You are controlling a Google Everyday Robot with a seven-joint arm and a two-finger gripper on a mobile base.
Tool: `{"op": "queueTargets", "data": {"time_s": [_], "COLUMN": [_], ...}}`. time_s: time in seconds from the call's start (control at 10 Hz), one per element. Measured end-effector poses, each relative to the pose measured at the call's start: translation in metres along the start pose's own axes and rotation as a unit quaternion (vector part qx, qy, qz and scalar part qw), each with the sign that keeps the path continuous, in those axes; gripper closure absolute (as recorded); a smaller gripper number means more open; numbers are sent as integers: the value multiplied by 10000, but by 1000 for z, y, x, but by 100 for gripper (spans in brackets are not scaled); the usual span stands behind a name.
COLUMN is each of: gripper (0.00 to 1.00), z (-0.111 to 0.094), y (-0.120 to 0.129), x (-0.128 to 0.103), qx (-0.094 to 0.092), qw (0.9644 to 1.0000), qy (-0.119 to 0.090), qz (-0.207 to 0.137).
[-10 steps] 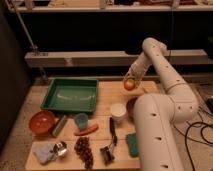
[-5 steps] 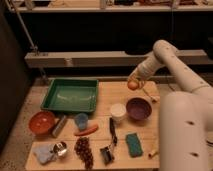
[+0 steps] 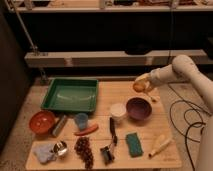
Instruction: Place apple in table surface
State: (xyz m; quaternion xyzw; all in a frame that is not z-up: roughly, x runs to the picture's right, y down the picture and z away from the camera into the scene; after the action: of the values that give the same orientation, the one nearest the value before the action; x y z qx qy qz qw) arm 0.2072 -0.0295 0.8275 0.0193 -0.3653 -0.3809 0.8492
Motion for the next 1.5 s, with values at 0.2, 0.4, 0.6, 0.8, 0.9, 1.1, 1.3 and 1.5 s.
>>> {"op": "queueTargets", "data": {"time_s": [0.2,0.4,0.6,0.8,0.9,1.1,1.3,1.5], "gripper": [100,100,100,100,100,100,100,100], "z": [-5,-1,-2,-3,-2,-1,-1,-1], "y": [3,-1,1,2,2,0,1,1], "x": [2,1,1,2,2,1,1,2], "qx": [-15,3,-2,-3,-2,0,-1,1], "qw": [10000,10000,10000,10000,10000,10000,10000,10000], "qy": [35,6,17,22,21,9,13,9], "qz": [17,-4,4,19,16,8,11,19]}}
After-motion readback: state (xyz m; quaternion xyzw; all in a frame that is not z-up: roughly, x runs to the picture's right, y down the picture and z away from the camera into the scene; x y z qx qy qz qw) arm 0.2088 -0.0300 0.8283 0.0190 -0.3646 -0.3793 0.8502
